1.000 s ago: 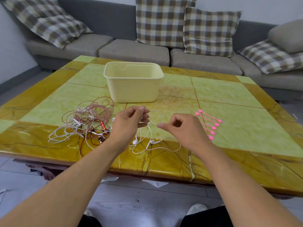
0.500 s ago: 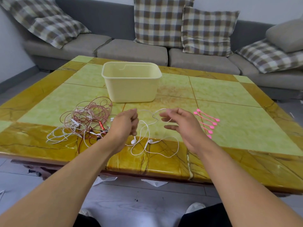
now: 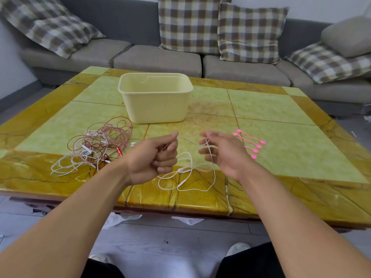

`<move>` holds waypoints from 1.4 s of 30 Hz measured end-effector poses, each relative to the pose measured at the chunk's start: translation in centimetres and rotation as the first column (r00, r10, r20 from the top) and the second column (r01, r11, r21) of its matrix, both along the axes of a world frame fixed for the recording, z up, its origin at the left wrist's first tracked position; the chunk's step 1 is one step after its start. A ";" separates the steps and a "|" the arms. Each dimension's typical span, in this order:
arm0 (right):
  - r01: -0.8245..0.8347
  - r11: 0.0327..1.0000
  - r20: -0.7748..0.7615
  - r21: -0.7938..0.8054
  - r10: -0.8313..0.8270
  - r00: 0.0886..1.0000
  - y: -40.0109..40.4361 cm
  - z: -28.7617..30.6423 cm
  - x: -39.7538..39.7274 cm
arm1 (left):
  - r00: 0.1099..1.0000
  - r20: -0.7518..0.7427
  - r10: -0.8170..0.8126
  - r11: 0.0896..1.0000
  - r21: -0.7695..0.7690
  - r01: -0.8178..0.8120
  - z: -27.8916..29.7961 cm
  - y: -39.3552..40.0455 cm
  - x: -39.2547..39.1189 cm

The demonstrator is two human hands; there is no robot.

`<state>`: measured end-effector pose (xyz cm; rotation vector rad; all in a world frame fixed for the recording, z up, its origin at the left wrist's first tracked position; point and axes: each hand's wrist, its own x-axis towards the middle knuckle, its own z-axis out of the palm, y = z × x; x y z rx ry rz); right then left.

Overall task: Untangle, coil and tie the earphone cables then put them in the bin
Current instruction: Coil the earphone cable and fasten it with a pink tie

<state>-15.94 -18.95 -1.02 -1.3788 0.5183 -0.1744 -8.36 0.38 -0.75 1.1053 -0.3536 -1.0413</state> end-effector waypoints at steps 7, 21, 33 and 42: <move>-0.388 0.830 -0.252 -0.400 0.308 0.918 1.3 -0.7 -0.4 | 0.900 -0.180 0.398 0.874 -0.225 -0.432 -0.3 -1.5 0.2; -0.173 0.974 -0.120 -0.146 0.156 0.980 2.1 -1.1 0.1 | 0.747 -0.392 0.537 0.708 -0.271 -0.652 -0.5 -1.9 0.7; 0.004 0.996 0.048 -0.094 0.000 0.999 3.9 -0.6 0.3 | 0.721 -0.196 0.665 0.706 -0.152 -0.692 -0.9 -3.1 -0.9; -0.565 0.628 -0.422 -0.535 0.380 0.823 2.6 -0.7 -1.1 | 0.642 0.002 0.767 0.635 -0.144 -0.759 -2.3 -3.1 0.5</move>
